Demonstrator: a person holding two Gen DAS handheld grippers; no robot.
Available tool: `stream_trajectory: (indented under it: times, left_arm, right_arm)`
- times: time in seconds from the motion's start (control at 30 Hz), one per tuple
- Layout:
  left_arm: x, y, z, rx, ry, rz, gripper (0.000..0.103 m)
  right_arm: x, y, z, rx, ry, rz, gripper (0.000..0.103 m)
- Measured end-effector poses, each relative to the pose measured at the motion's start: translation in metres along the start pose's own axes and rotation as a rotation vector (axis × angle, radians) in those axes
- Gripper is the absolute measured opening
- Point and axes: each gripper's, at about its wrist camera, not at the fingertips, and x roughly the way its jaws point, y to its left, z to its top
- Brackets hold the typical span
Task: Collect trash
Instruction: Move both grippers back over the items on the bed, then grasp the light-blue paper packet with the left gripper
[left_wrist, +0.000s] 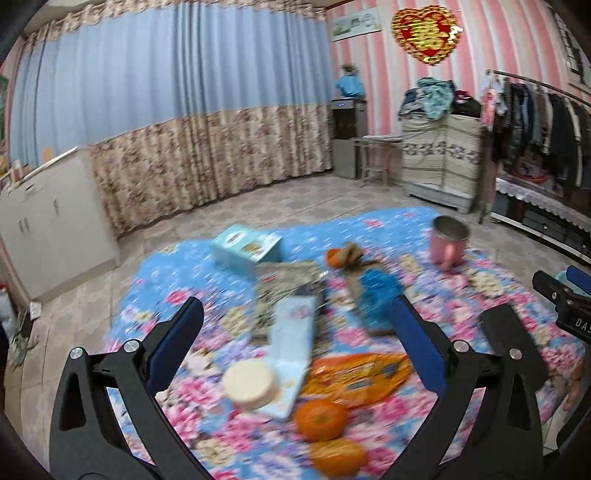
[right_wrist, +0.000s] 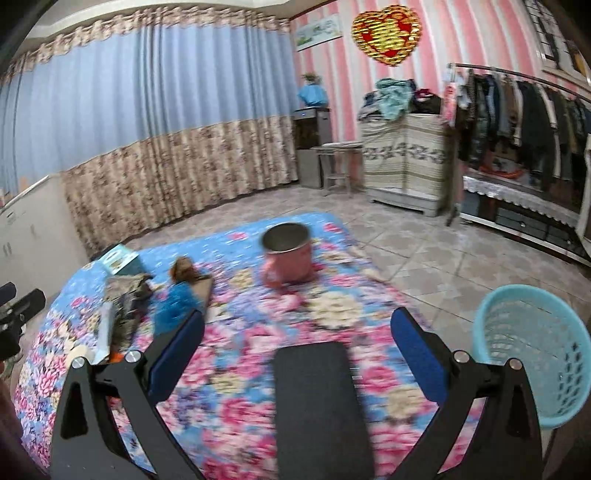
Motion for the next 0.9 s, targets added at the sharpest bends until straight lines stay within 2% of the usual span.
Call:
stream_trajectory:
  times: [0.2, 0.4, 0.57, 0.73, 0.9]
  left_arm:
    - [0.024, 0.052, -0.029, -0.071, 0.051, 0.084, 0.098]
    - [0.045, 0.081, -0.056, -0.113, 0.112, 0.112, 0.098]
    - [0.066, 0.079, -0.062, -0.152, 0.152, 0.065, 0.098]
    - [0.088, 0.064, -0.054, -0.115, 0.171, 0.032, 0.098]
    - [0.108, 0.048, -0.044, -0.077, 0.202, -0.033, 0.098]
  right_arm:
    - [0.018, 0.043, -0.014, -0.049, 0.012, 0.062, 0.099]
    - [0.034, 0.061, -0.035, -0.098, 0.043, 0.084, 0.099]
    - [0.042, 0.056, -0.04, -0.078, 0.079, 0.106, 0.099]
    - [0.048, 0.051, -0.039, -0.104, 0.069, 0.084, 0.099]
    - [0.062, 0.041, -0.033, -0.031, 0.1, 0.103, 0.099]
